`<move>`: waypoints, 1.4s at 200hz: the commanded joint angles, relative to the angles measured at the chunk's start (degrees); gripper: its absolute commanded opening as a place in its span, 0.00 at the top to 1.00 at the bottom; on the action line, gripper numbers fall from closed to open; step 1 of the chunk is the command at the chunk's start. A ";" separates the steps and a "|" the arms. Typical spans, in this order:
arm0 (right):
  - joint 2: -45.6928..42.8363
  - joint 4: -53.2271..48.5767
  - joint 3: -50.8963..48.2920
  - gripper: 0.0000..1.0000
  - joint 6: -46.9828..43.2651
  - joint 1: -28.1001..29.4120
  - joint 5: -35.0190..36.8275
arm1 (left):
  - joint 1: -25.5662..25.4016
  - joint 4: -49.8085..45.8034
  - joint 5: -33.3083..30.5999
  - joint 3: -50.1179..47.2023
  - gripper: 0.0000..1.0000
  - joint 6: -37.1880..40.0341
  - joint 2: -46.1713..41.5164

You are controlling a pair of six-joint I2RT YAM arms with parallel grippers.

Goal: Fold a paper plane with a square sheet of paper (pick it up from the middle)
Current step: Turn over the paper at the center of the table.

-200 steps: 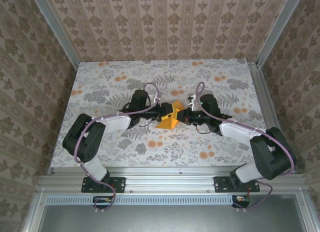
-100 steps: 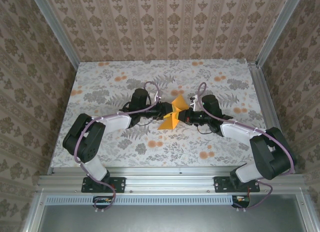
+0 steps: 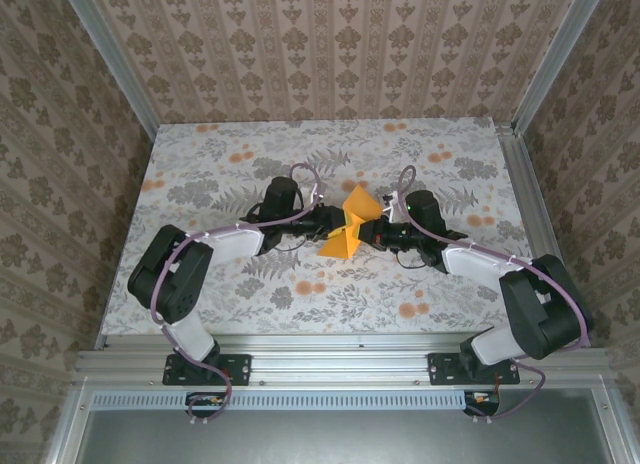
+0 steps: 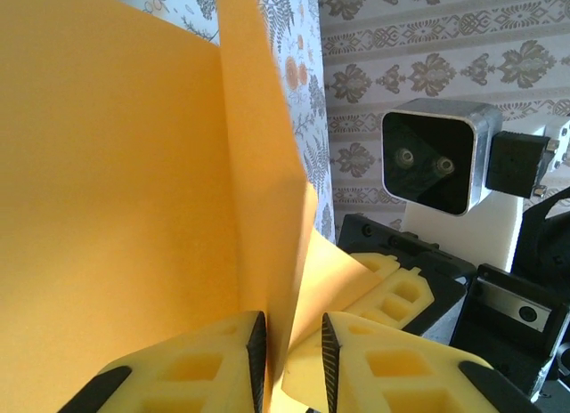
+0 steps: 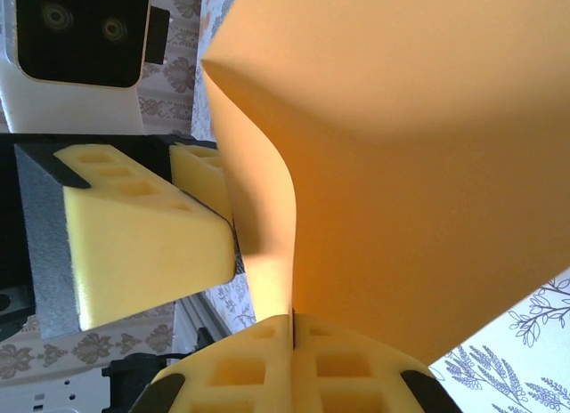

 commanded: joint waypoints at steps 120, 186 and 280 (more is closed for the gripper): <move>-1.78 -0.42 -0.19 0.91 0.58 -0.69 -1.06 | -0.44 -3.31 1.05 2.59 0.93 3.86 0.73; -8.62 -4.36 -4.57 0.54 0.95 -1.56 2.76 | -0.11 -2.17 -1.44 3.59 0.95 1.67 0.73; -7.69 22.28 -14.43 0.31 22.50 0.57 6.77 | -0.96 2.41 -1.92 3.55 0.97 -2.17 2.15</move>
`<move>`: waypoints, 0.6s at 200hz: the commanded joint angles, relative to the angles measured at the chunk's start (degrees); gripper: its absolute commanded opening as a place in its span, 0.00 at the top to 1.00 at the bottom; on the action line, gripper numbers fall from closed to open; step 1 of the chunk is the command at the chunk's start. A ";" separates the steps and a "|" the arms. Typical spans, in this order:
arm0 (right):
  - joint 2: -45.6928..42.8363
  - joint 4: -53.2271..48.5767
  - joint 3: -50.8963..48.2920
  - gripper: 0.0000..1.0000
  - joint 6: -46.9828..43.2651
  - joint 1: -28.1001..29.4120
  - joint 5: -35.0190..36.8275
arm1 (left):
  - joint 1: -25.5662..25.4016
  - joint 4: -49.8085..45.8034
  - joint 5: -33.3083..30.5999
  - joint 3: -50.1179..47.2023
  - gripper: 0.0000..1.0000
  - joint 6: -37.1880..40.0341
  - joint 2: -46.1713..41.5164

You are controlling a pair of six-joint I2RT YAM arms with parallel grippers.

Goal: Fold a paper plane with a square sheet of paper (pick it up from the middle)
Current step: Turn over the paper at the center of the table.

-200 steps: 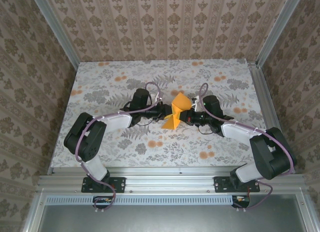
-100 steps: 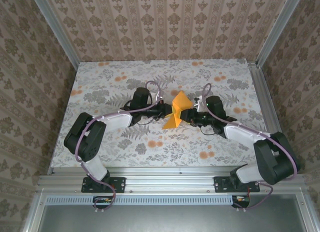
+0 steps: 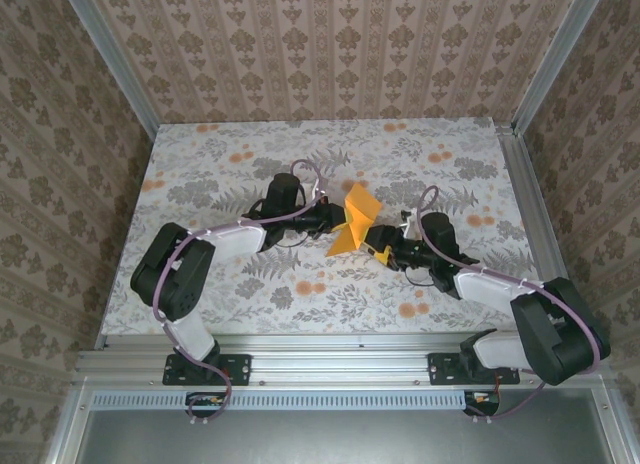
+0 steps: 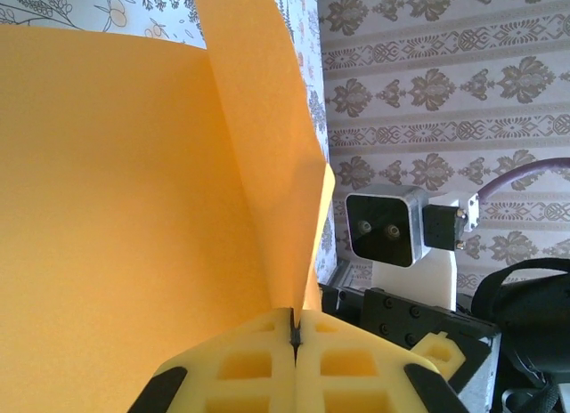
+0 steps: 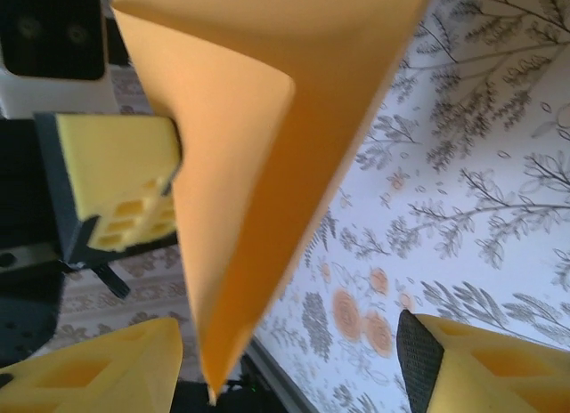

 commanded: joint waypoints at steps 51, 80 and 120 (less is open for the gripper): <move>5.72 17.93 -1.44 0.34 12.62 2.36 2.54 | -0.62 5.13 -0.60 0.27 0.97 -3.21 1.12; 8.08 21.53 -1.63 0.45 14.79 2.54 2.08 | -0.66 6.32 -0.58 -0.52 0.97 -3.87 1.22; 7.15 20.83 -0.90 0.62 14.85 2.28 1.63 | -0.53 5.85 -0.45 -1.87 0.97 -3.13 1.24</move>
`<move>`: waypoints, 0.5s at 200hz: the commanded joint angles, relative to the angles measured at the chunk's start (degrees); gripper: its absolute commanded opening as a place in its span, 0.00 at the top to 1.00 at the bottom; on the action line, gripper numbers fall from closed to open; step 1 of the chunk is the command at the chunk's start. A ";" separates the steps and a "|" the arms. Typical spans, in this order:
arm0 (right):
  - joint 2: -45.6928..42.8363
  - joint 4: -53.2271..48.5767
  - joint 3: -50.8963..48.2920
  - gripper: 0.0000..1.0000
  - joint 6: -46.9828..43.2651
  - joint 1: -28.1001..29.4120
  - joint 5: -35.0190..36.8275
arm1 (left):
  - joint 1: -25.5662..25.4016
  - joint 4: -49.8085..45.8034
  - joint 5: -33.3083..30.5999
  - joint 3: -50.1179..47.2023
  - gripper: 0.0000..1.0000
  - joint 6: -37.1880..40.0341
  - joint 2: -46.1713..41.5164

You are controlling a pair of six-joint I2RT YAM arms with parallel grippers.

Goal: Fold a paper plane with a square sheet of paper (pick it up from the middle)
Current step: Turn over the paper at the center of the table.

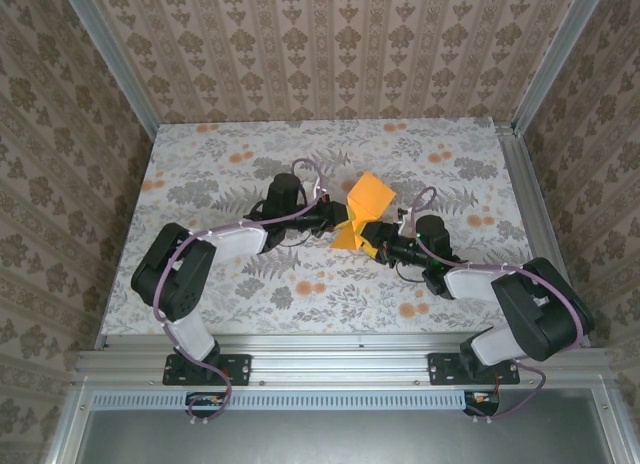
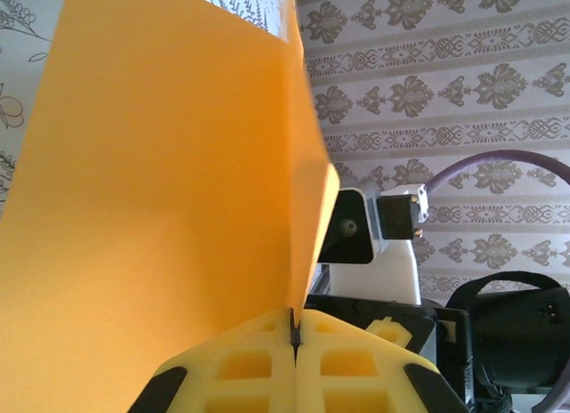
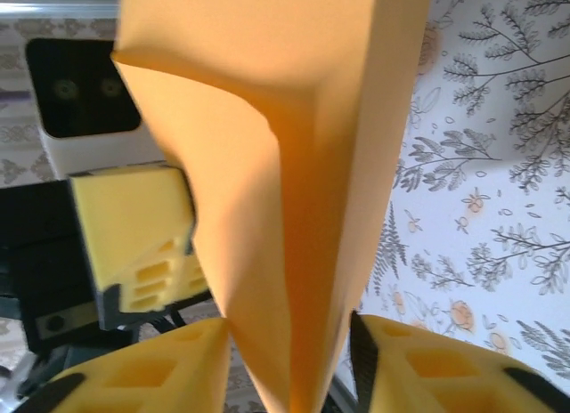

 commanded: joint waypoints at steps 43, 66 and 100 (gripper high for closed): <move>-1.61 1.54 0.22 0.70 0.60 -0.27 -0.54 | 0.25 0.87 -0.34 -1.58 0.97 0.46 1.15; -2.31 0.47 0.39 0.75 0.24 -0.45 -0.81 | 0.30 0.82 -0.48 -1.84 0.96 0.68 1.33; -2.50 -1.12 0.55 0.82 -0.41 -0.71 -0.95 | 0.55 0.82 -0.69 -2.46 0.94 0.85 1.22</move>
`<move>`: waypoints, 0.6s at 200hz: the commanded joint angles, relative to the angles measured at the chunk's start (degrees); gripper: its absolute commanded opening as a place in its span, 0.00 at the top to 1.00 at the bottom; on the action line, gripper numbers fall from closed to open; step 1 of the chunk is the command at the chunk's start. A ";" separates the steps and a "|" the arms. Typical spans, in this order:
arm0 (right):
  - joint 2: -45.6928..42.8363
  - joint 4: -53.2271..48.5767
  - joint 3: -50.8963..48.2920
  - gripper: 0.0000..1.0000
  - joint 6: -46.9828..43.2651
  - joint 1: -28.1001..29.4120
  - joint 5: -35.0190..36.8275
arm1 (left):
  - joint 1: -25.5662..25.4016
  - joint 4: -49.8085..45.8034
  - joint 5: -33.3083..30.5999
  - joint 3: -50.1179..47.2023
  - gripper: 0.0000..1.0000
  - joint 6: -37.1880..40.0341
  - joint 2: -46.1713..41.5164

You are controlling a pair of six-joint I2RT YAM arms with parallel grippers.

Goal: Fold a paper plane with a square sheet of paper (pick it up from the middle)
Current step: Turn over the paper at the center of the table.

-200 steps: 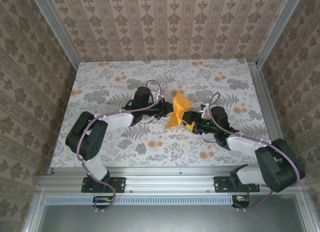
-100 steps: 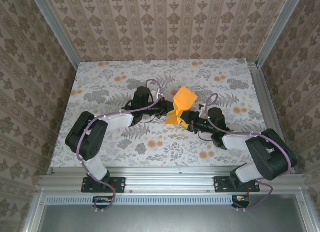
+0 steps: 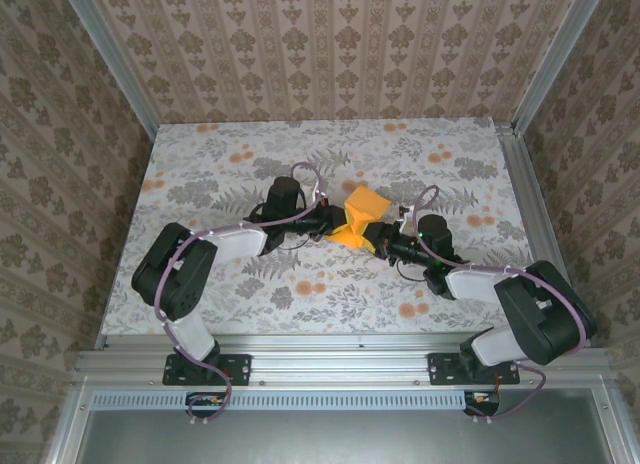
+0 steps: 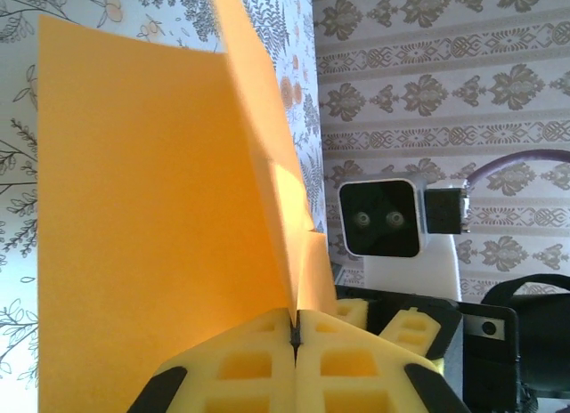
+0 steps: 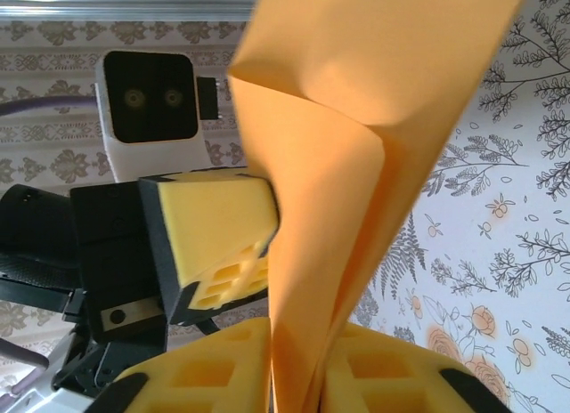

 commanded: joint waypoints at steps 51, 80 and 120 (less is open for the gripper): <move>-3.90 -7.82 1.89 0.92 -3.50 -0.94 -1.39 | 0.76 0.53 -0.21 -1.01 0.81 0.96 0.85; -7.97 -29.47 7.05 0.96 -14.41 -1.14 0.00 | 1.71 -2.98 0.08 -0.43 0.65 3.42 -0.53; -9.91 -70.61 21.38 1.00 -37.58 -1.15 13.42 | 4.33 -15.28 0.68 2.60 0.47 11.59 -4.68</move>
